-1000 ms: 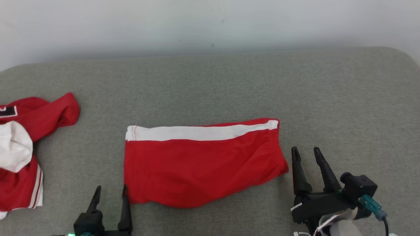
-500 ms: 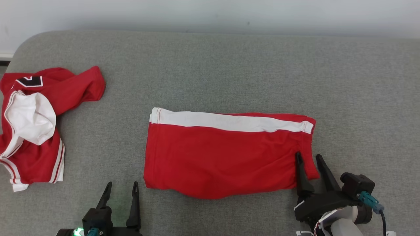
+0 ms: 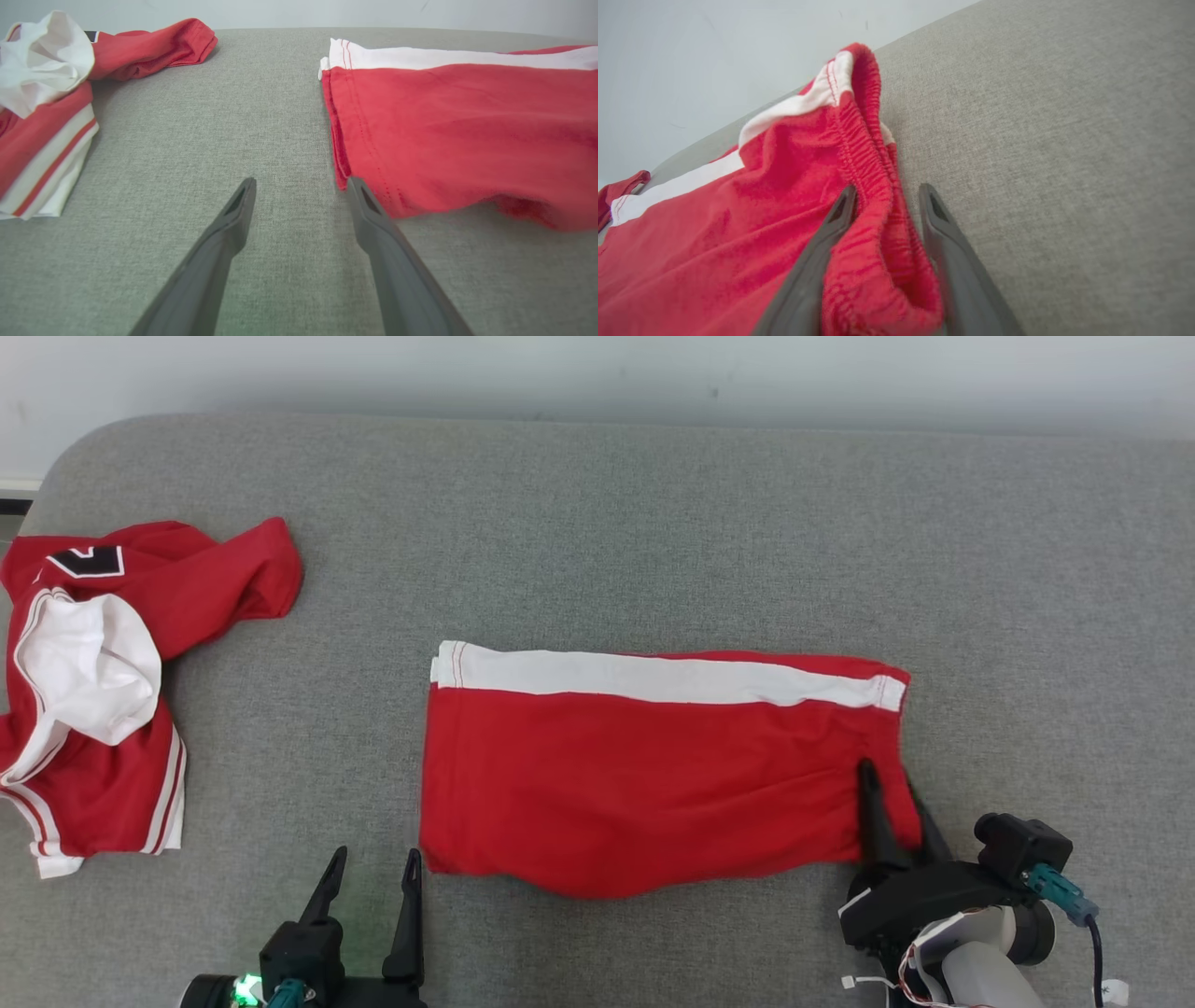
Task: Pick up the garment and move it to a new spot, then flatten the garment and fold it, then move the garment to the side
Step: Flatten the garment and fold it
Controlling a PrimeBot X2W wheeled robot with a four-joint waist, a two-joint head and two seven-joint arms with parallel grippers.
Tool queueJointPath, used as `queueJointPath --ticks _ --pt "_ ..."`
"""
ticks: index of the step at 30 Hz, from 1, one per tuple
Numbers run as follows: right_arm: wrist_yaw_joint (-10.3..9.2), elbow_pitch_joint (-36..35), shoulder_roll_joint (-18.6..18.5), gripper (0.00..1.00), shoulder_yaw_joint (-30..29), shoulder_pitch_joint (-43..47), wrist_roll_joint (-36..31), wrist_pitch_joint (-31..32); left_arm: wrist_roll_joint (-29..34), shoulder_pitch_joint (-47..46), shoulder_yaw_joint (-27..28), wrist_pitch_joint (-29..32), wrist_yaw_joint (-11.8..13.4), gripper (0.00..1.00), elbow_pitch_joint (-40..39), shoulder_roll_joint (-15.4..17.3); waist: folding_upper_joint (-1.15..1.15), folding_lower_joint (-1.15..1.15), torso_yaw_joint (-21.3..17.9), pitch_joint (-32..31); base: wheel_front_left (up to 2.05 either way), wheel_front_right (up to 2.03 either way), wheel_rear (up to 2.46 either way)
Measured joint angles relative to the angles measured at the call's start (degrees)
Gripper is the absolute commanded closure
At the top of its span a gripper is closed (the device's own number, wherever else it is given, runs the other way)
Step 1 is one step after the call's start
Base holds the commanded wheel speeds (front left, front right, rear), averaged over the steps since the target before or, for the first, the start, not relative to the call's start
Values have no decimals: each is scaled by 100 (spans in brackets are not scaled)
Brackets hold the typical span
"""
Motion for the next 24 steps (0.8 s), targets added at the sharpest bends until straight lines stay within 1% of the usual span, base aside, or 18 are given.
queueJointPath --ticks 7,12,16,20,24 --pt "1 -7 30 100 -144 66 96 10 8 42 30 0 -3 0 45 1 0 0 -77 -106 0 0 0" --pt "1 -186 57 100 -368 221 99 33 33 92 55 0 -18 0 64 0 0 0 -208 -232 0 0 0" --pt "1 -439 -21 100 -488 301 40 34 34 113 53 0 -52 0 92 1 1 0 -340 -342 0 0 0" --pt "1 -826 -47 100 -276 279 -16 34 25 175 43 0 -48 0 118 0 1 -1 -490 -440 0 0 0" --pt "1 -1237 -37 100 229 192 25 34 -19 205 -2 0 -48 0 163 -1 1 -1 -608 -522 0 0 0"
